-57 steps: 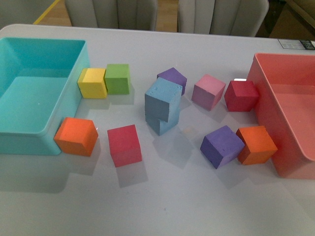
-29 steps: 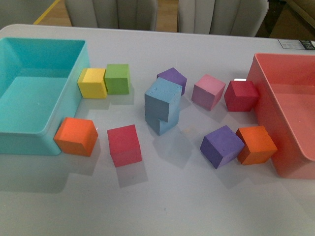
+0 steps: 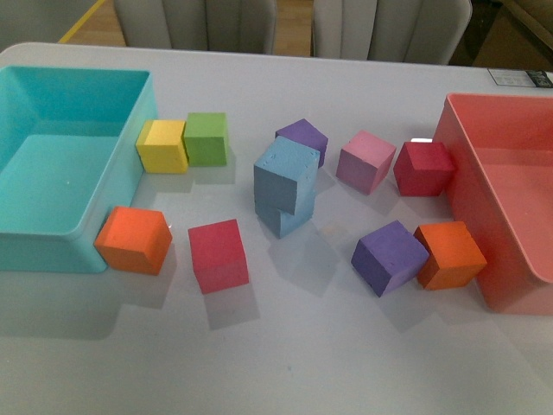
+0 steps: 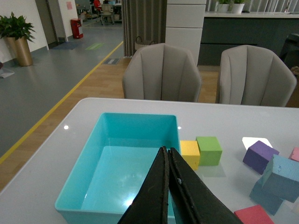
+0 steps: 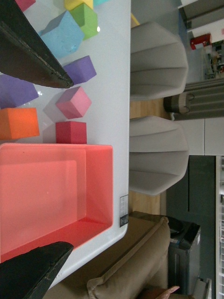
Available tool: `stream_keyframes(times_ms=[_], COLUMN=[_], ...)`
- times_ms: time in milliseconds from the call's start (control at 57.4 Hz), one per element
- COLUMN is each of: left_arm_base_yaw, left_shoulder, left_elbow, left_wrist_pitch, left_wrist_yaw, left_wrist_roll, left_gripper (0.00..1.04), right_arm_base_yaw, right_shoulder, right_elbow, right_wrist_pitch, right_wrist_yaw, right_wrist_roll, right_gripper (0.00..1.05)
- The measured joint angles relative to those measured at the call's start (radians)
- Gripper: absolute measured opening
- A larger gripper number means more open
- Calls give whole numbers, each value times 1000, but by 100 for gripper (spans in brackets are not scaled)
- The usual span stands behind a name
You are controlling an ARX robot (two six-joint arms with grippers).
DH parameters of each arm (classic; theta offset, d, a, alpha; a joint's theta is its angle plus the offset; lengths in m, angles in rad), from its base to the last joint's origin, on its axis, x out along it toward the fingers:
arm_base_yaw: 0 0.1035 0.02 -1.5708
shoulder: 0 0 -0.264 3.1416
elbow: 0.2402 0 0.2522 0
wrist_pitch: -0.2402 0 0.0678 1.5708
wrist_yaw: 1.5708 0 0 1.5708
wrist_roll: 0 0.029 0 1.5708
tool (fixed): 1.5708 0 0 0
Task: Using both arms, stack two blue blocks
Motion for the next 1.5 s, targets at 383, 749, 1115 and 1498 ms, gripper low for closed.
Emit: stream_keyframes(times_ms=[383, 749, 1115, 1498], left_arm_base_yaw=[0, 0, 0, 0], left_shoulder=[-216, -219, -219, -219], left_elbow=[0, 0, 0, 0], left_wrist_pitch=[-222, -225, -225, -225], left_wrist_yaw=[0, 0, 0, 0], left_wrist_roll=[0, 0, 0, 0], left_gripper=[2, 2, 68, 96], right_arm_base_yaw=[0, 0, 0, 0], right_shoulder=[0, 0, 0, 0], right_elbow=[0, 0, 0, 0], right_wrist_pitch=[0, 0, 0, 0], right_wrist_yaw=[0, 0, 0, 0], right_wrist_roll=[0, 0, 0, 0], right_gripper=[96, 96, 96, 96])
